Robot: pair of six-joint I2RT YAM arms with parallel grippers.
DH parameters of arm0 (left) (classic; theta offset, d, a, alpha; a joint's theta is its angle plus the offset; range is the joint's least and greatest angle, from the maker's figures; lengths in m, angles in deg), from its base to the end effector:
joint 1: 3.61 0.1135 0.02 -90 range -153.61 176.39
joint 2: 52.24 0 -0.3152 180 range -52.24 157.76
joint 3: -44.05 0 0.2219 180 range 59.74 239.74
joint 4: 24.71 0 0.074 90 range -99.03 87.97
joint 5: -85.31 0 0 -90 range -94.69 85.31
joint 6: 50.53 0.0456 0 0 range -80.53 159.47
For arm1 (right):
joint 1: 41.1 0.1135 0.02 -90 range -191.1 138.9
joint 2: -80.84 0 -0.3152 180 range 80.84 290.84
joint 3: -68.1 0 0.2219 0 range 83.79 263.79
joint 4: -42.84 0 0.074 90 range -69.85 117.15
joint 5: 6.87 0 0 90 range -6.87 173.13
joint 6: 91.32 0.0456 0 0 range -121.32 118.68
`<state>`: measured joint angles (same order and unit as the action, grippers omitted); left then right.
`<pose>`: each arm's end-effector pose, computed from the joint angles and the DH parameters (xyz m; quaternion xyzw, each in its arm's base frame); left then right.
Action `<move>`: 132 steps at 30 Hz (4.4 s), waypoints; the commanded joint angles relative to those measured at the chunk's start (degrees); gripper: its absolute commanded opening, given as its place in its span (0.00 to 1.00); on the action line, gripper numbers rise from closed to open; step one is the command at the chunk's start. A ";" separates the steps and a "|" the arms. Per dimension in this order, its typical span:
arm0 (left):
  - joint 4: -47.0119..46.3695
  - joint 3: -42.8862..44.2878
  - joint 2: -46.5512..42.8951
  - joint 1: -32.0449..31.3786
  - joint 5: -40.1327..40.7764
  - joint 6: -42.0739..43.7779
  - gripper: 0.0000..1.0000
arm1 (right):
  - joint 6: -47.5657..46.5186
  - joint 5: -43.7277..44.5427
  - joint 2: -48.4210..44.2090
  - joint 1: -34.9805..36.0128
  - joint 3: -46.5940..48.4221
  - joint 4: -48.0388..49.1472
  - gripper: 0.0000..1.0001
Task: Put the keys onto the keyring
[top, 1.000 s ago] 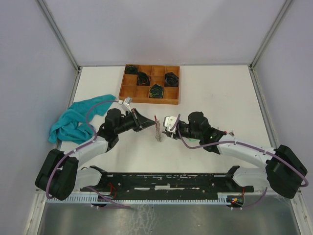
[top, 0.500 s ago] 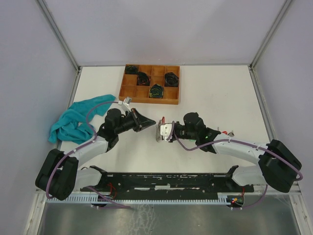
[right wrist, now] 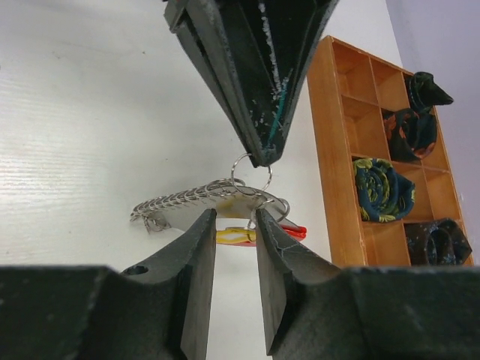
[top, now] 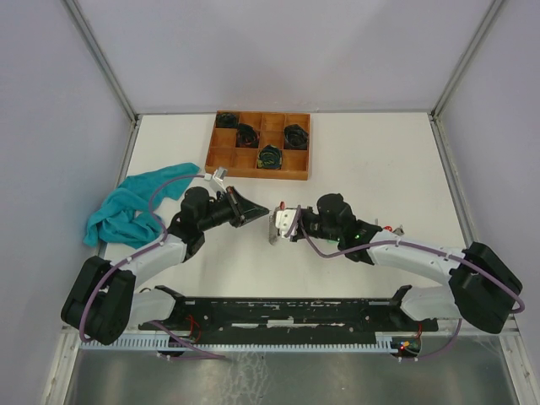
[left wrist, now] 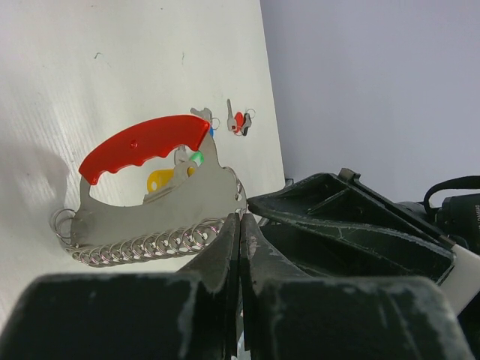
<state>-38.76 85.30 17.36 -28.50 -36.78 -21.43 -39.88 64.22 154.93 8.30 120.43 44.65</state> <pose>0.1844 -0.1123 0.2757 -0.0733 0.7741 -0.5613 0.2835 0.1513 0.1993 0.2944 -0.6288 0.5158 0.1874 0.5509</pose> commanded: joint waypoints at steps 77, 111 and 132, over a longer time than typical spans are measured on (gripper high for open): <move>-69.37 -8.68 24.48 -3.22 -10.62 43.67 0.03 | 40.14 -12.78 3.91 -11.06 3.51 2.32 0.41; -7.53 -11.98 -8.78 -3.09 33.97 33.77 0.41 | 55.07 5.24 22.22 7.58 19.95 -17.53 0.52; 14.57 -15.10 -18.23 -1.90 34.22 19.51 0.57 | 53.89 8.81 31.85 0.13 22.68 -29.58 0.48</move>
<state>-24.10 70.55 -1.83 -30.68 2.01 2.04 15.98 70.27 187.87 13.75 145.06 22.64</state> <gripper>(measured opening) 0.568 0.472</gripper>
